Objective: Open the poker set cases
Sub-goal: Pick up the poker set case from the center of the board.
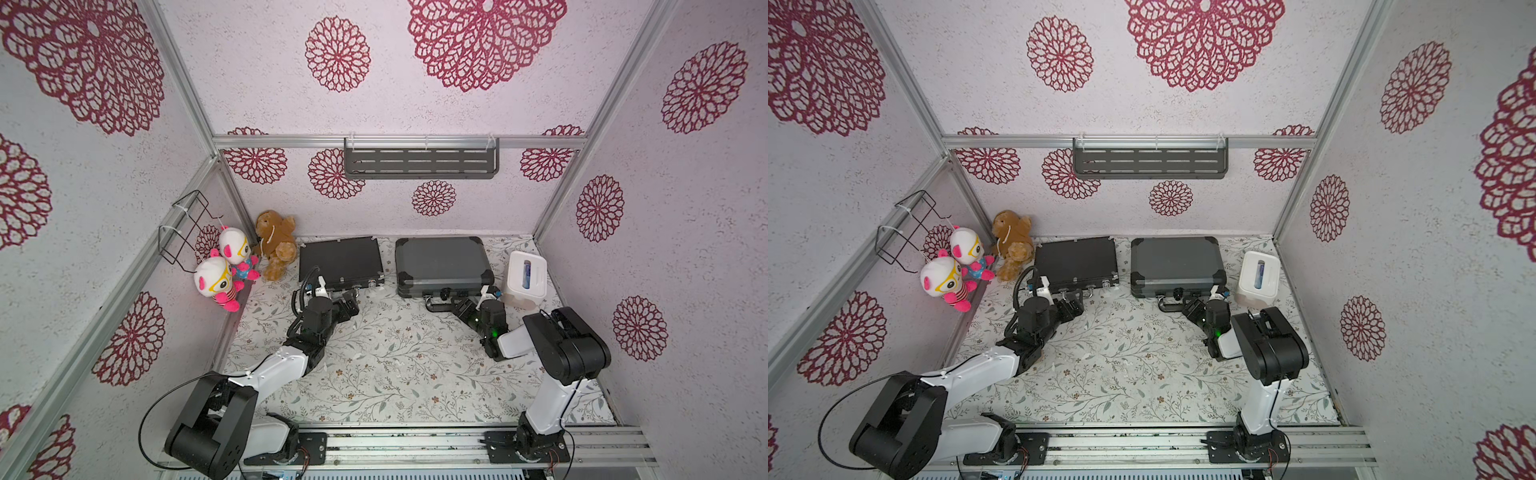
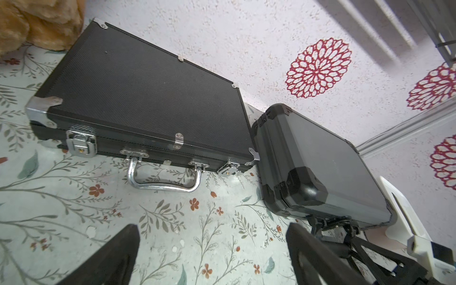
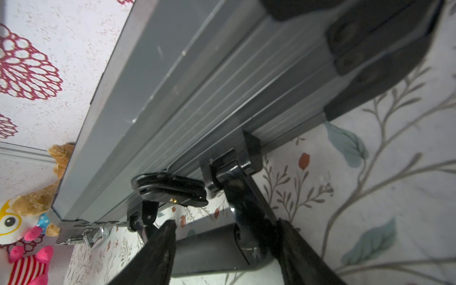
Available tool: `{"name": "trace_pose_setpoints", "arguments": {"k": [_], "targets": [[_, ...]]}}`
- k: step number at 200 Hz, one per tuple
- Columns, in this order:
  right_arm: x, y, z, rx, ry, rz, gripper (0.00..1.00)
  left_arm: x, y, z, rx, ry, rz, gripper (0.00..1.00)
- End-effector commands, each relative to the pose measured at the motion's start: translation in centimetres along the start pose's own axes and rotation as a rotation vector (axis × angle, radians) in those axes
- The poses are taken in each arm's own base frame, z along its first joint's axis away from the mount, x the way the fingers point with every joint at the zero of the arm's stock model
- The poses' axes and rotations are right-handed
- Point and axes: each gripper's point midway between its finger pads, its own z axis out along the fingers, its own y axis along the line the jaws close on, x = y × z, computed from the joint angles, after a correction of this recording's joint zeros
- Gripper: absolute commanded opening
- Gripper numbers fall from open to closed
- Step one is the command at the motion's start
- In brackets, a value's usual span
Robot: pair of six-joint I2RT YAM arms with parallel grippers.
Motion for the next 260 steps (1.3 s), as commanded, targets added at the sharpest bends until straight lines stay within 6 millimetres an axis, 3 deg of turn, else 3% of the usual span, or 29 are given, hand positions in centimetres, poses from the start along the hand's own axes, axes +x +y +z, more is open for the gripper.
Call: {"name": "trace_pose_setpoints", "arguments": {"k": [1,54,150,206,260], "targets": [[-1.4,3.7,-0.5,-0.168,-0.061,0.064,0.62,-0.7,-1.2,-0.1,0.065,-0.024,-0.005,0.97],[-1.9,5.0,-1.0,-0.261,-0.094,0.109,0.59,-0.7,-1.5,-0.2,0.088,-0.026,-0.008,0.97],[-1.9,4.7,-1.6,-0.272,-0.112,0.134,0.57,-0.8,-2.1,-0.6,0.127,-0.036,-0.010,0.98],[-2.3,3.5,-1.3,-0.238,-0.151,0.211,0.50,-0.7,-2.2,-0.4,0.126,-0.021,-0.008,0.99],[-2.3,4.9,-0.7,-0.296,-0.150,0.242,0.43,-0.5,-2.3,-0.1,0.126,-0.008,-0.007,0.99]]}}
